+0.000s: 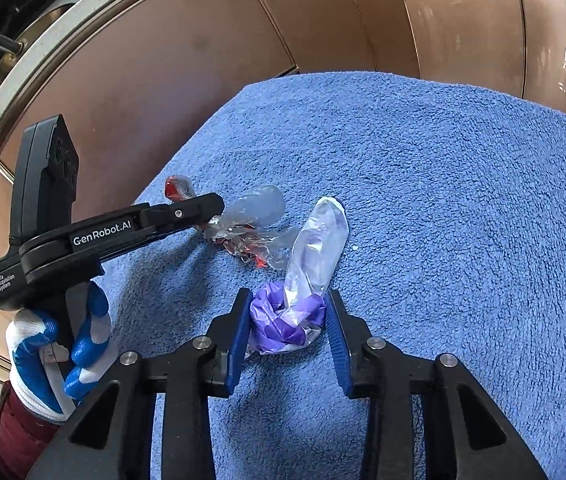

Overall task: Collect trash
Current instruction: 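Carry both items to the bin and open both grippers over it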

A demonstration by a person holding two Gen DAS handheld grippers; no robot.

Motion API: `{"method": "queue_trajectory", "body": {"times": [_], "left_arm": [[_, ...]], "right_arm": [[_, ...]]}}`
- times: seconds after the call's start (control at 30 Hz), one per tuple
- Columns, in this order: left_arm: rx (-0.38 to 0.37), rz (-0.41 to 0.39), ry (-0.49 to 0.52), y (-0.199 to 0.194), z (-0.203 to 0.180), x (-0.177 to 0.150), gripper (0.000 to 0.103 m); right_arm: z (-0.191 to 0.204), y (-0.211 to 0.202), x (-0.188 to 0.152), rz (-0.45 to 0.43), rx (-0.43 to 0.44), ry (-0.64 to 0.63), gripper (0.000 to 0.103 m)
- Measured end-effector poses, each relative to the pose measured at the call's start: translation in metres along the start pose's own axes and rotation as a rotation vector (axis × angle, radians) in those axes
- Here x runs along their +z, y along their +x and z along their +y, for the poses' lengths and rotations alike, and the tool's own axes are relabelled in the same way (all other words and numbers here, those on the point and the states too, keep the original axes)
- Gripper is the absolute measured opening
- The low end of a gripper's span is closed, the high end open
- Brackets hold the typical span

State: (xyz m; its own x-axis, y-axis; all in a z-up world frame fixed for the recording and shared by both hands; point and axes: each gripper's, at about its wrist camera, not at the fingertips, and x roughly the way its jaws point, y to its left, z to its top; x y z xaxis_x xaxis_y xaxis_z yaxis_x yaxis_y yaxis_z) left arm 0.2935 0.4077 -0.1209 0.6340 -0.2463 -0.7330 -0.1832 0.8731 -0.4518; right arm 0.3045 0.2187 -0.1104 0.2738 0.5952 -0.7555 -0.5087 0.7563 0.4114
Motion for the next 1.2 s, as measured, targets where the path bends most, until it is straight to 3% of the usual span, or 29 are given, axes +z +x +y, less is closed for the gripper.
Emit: {"method": "queue_trajectory", "body": {"times": [0.23,0.6,1.2], "left_arm": [[0.002,-0.023,-0.018,-0.016,-0.005,-0.007,0.012],[0.008,-0.033,0.018,-0.057,-0.030,-0.029,0.012],[-0.008,-0.014,0.171,-0.107,-0.131,-0.084,0.012]], "right_arm": [[-0.006,-0.026,-0.009,-0.052,0.029,0.011,0.033],[-0.022,-0.103,-0.043,-0.132,0.011,0.025,0.033],[-0.065,-0.220,-0.109,-0.267,-0.080,0.126,0.033]]}}
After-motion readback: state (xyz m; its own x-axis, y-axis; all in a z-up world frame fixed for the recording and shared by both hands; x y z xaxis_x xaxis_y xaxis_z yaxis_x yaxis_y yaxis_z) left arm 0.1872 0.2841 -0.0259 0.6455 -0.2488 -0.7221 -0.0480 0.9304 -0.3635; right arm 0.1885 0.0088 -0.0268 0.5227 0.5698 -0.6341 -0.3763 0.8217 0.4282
